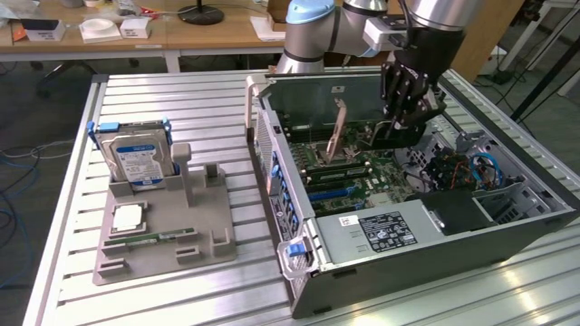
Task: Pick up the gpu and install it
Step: 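Insert the gpu into the slot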
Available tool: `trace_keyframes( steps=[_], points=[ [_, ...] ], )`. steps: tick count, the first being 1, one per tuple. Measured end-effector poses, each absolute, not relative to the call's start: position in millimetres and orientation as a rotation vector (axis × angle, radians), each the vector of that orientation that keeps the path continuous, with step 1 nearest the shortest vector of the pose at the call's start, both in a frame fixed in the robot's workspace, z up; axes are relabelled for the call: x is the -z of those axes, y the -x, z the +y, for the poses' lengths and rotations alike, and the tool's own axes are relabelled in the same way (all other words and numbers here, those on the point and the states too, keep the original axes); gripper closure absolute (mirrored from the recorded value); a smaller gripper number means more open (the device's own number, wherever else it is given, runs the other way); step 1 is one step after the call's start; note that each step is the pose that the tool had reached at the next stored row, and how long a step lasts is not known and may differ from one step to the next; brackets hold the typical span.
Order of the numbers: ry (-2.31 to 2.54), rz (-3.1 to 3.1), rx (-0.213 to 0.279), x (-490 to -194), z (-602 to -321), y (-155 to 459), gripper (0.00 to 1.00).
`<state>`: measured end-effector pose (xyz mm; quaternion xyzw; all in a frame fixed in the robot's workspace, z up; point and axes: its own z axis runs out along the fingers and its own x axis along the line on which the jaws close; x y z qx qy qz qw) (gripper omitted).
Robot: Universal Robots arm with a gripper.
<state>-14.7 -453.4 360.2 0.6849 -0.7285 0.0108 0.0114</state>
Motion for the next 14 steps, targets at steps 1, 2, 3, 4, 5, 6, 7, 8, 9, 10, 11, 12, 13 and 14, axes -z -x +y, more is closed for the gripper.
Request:
trace_keyframes(
  steps=[1,2,3,4,5,6,7,8,9,10,11,12,13,14],
  points=[
    [-2.136,-2.272,-0.034,-359.5,-453.4,15.0,0.74],
    [-2.136,-2.272,-0.034,-358.9,-453.4,15.2,0.74],
    [-2.136,-2.272,-0.035,-358.3,-453.4,15.3,0.74],
    [-2.136,-2.272,-0.035,-357.7,-453.4,15.4,0.74],
    [-2.136,-2.272,-0.035,-357.2,-453.4,15.5,0.74],
    [-2.136,-2.272,-0.035,-356.6,-453.4,15.7,0.74],
    [-2.135,-2.272,-0.035,-356.0,-453.4,16.0,0.74],
    [-2.135,-2.272,-0.036,-355.2,-453.4,16.3,0.74],
    [-2.135,-2.271,-0.036,-354.2,-453.4,16.6,0.74],
    [-2.135,-2.271,-0.037,-353.2,-453.4,17.0,0.74],
    [-2.135,-2.271,-0.037,-352.0,-453.4,17.5,0.74],
    [-2.135,-2.271,-0.037,-350.9,-453.4,17.9,0.74],
    [-2.135,-2.271,-0.038,-349.9,-453.4,18.4,0.74],
    [-2.135,-2.271,-0.038,-348.9,-453.4,18.9,0.74]
  ],
)
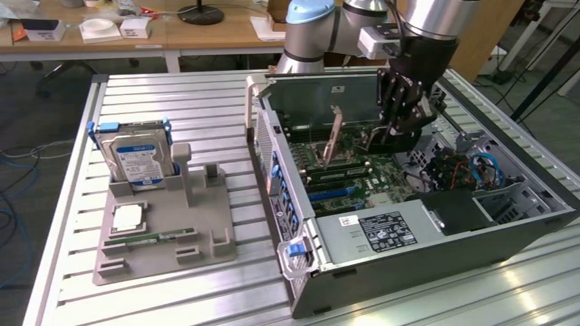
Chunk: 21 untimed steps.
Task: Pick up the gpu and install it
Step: 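Insert the gpu into the slot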
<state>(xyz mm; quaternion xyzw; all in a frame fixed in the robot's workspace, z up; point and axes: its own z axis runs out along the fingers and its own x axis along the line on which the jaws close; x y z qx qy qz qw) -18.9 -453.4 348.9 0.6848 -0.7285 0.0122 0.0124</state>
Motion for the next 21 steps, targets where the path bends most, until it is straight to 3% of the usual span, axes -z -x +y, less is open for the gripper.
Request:
trace_keyframes(
  steps=[21],
  points=[
    [-2.151,-2.257,-0.041,-326.3,-453.4,34.5,0.74]
  ],
)
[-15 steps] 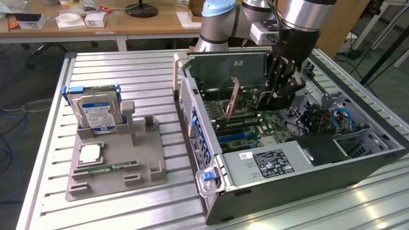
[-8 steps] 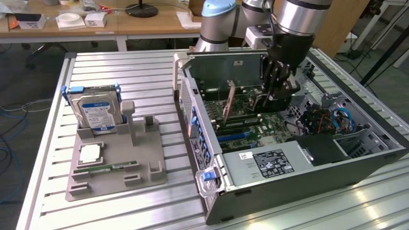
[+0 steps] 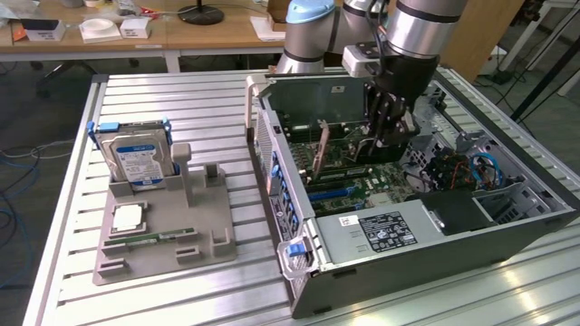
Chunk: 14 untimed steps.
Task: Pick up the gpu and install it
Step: 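Insert the gpu into the slot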
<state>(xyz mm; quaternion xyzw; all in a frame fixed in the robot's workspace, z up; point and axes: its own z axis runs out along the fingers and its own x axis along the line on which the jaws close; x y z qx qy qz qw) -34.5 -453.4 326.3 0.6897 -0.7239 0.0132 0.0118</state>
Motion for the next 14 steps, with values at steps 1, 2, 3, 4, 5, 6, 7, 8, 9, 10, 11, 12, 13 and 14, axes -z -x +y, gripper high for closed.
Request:
trace_keyframes(
  steps=[1,2,3,4,5,6,7,8,9,10,11,12,13,14],
  points=[
    [-2.16,-2.249,-0.042,-325.5,-453.4,34.8,0.74],
    [-2.168,-2.24,-0.042,-324.7,-453.4,35.1,0.74],
    [-2.172,-2.237,-0.042,-324.0,-453.4,35.7,0.74],
    [-2.172,-2.236,-0.042,-323.2,-453.4,36.3,0.74],
    [-2.172,-2.236,-0.042,-322.2,-453.4,37.1,0.74],
    [-2.172,-2.237,-0.043,-321.2,-453.4,38.1,0.74],
    [-2.173,-2.237,-0.043,-320.0,-453.4,39.3,0.74],
    [-2.173,-2.237,-0.044,-318.8,-453.4,40.3,0.74],
    [-2.173,-2.237,-0.044,-317.5,-453.4,41.2,0.74],
    [-2.173,-2.238,-0.044,-316.3,-453.4,41.9,0.74],
    [-2.173,-2.238,-0.045,-315.0,-453.4,42.5,0.74],
    [-2.173,-2.238,-0.045,-313.7,-453.4,42.8,0.74],
    [-2.174,-2.237,-0.045,-312.3,-453.4,42.9,0.74],
    [-2.173,-2.238,-0.045,-310.8,-453.4,43.4,0.74]
  ],
)
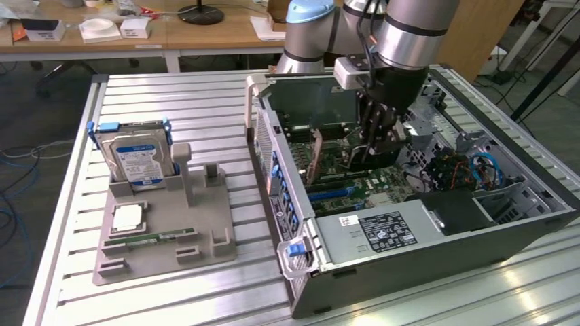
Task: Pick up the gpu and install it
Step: 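Insert the gpu into the slot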
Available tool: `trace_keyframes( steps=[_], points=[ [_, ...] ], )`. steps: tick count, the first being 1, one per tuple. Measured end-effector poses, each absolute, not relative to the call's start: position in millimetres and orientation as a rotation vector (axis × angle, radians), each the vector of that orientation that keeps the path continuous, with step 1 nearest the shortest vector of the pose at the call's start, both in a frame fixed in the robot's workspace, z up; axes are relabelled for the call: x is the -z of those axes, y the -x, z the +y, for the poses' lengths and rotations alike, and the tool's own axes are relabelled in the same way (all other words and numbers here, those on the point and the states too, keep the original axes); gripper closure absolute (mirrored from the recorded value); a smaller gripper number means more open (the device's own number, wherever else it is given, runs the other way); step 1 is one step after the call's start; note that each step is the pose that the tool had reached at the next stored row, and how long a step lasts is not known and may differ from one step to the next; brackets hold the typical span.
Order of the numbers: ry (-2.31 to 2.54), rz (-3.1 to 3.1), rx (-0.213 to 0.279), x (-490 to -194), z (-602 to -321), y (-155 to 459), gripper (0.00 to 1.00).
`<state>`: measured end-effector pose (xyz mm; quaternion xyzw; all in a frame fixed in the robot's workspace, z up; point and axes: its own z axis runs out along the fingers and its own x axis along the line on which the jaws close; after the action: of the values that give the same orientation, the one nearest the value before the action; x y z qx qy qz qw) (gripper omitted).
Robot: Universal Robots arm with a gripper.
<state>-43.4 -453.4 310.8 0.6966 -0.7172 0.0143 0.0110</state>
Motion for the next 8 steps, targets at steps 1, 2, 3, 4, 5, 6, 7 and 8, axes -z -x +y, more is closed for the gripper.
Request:
trace_keyframes(
  steps=[1,2,3,4,5,6,7,8],
  points=[
    [-2.173,-2.238,-0.045,-309.1,-453.4,44.0,0.74],
    [-2.174,-2.238,-0.045,-307.2,-453.4,44.8,0.74],
    [-2.174,-2.238,-0.045,-305.5,-453.4,45.4,0.74],
    [-2.174,-2.238,-0.046,-303.8,-453.4,46.1,0.74],
    [-2.174,-2.238,-0.046,-302.2,-453.4,46.6,0.74],
    [-2.174,-2.238,-0.046,-300.7,-453.4,47.2,0.74],
    [-2.174,-2.238,-0.047,-299.3,-453.4,47.8,0.74],
    [-2.174,-2.238,-0.047,-298.3,-453.4,48.3,0.74]
  ],
)
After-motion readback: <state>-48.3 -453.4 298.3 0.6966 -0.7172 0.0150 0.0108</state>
